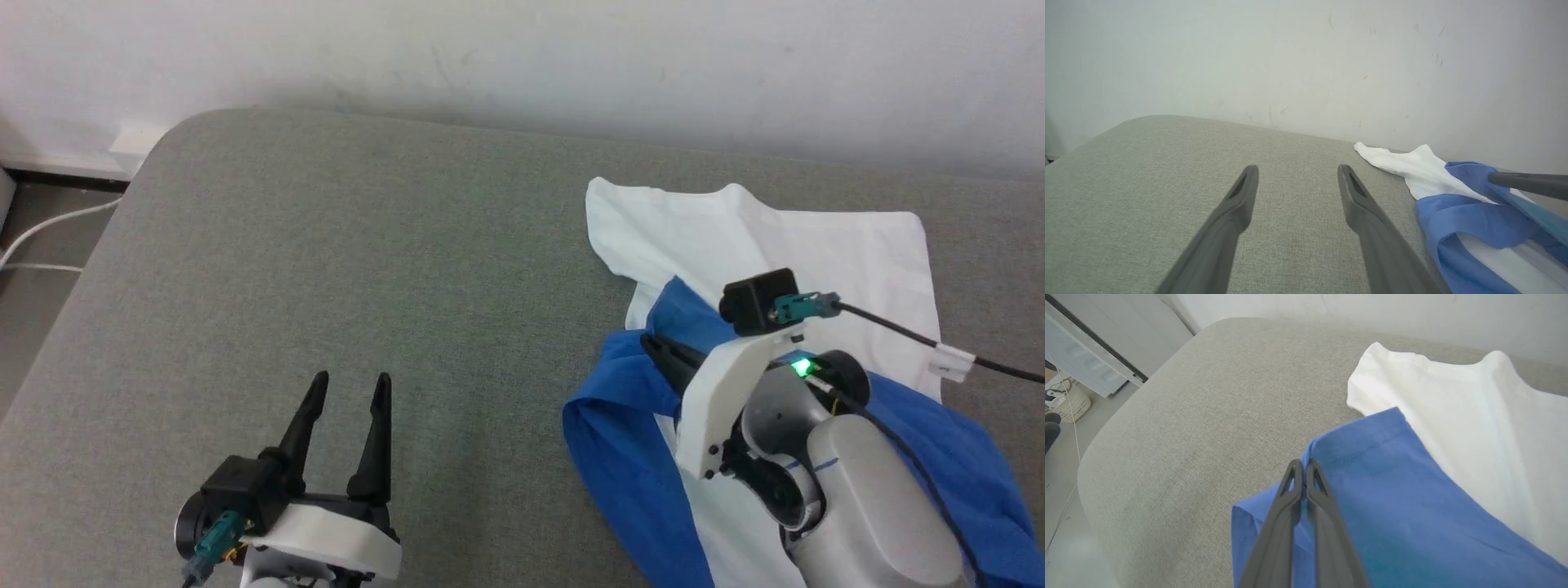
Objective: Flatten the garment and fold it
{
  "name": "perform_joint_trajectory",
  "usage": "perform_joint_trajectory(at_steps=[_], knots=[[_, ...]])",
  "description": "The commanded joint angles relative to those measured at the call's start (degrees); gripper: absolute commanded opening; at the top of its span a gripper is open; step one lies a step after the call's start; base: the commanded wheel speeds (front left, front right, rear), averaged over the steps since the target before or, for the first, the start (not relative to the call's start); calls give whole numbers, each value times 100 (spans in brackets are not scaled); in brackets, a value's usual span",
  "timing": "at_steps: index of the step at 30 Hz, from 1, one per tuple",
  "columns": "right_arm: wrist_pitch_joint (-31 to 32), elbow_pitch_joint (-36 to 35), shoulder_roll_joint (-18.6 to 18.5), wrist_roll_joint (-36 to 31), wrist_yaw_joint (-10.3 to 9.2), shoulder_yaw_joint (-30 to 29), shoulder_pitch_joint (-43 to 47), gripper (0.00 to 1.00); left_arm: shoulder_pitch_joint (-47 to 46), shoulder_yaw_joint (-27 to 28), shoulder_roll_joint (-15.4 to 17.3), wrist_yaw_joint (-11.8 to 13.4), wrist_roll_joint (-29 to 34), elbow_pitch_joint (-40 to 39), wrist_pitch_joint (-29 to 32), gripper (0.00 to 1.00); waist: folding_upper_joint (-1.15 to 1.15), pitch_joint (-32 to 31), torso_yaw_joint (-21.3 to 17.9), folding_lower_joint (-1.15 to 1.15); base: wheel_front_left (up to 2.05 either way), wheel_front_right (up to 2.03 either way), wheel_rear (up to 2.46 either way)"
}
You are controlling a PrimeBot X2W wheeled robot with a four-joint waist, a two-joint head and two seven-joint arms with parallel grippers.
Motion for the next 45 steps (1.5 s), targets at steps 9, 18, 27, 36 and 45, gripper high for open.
perform_joint_trajectory(at_steps=[9, 18, 27, 36, 45], knots=[[-678, 1154, 11, -144, -10, 1110, -364, 100, -145, -35, -32, -33, 89, 105, -27, 100, -1, -11, -10, 0, 0, 0, 0], [-1510, 1030, -469, -152, -10, 1121, -753, 100, -162, 24, 22, -39, 27, 66, -27, 100, -1, -299, -481, 0, 0, 0, 0], [-2657, 641, -1473, -729, -10, -71, -689, 100, -294, 110, 96, -43, -108, -19, -27, 100, -1, -372, -976, 0, 0, 0, 0], [-3644, 4, -1185, -1046, -10, -1535, 425, 100, -392, 164, 119, -30, -154, -2, -27, 100, -1, -269, -1345, 0, 0, 0, 0], [-3741, -976, -342, -1253, -10, -2036, 1179, 100, -939, -64, 445, -37, -220, 233, 762, 100, -1, 200, -1873, 0, 0, 0, 0]])
